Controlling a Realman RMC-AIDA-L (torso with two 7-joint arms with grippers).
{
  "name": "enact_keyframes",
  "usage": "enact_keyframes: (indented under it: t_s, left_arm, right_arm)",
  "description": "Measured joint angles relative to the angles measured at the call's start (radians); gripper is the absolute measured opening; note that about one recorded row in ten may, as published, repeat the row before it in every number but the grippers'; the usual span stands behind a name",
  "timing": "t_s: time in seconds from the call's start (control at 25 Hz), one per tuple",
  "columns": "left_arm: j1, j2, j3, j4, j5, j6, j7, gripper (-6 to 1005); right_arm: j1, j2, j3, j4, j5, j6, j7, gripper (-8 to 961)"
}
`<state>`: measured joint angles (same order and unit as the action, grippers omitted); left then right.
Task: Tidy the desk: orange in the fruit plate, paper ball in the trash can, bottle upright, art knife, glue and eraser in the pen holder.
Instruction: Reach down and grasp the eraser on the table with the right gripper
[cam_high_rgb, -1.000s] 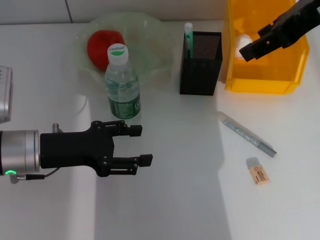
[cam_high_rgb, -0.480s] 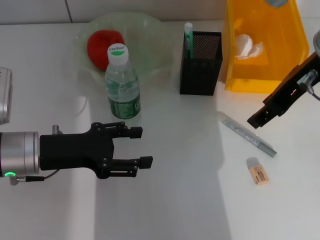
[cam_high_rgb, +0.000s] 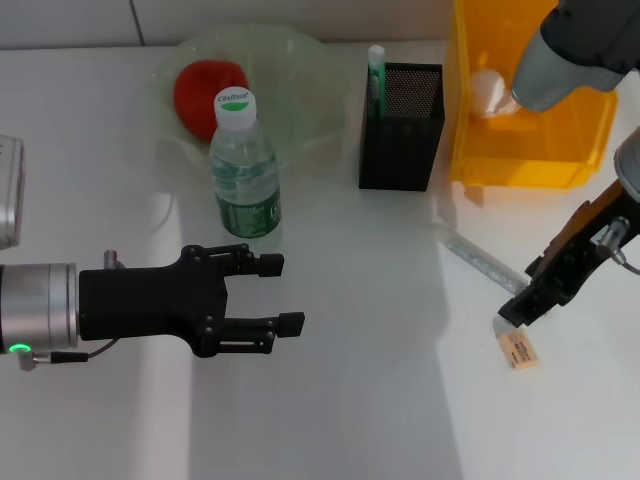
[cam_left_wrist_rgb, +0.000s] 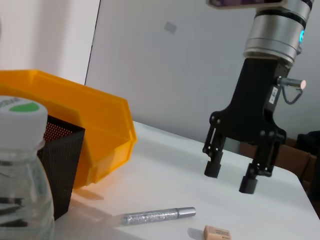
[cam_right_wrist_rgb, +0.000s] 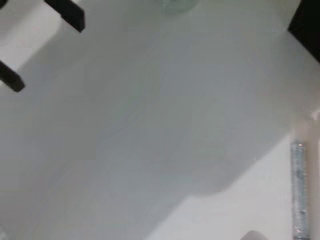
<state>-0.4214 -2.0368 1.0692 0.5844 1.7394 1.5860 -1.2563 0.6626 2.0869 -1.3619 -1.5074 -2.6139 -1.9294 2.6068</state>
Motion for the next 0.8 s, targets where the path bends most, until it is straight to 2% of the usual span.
enact_keyframes:
  t_s: [0.32,0.8]
  left_arm:
    - [0.005,0.000,0.001,0.000,0.000,0.000,0.000,783]
    - [0.006,0.000,0.006,0.000,0.000,-0.001,0.000,783]
  right_arm:
    - [-0.062,0.004,-0.082,0.006,0.017,0.050,0.021,617]
    - [-0.061,0.002,-0.185,0.090,-0.009,0.125,0.052,634]
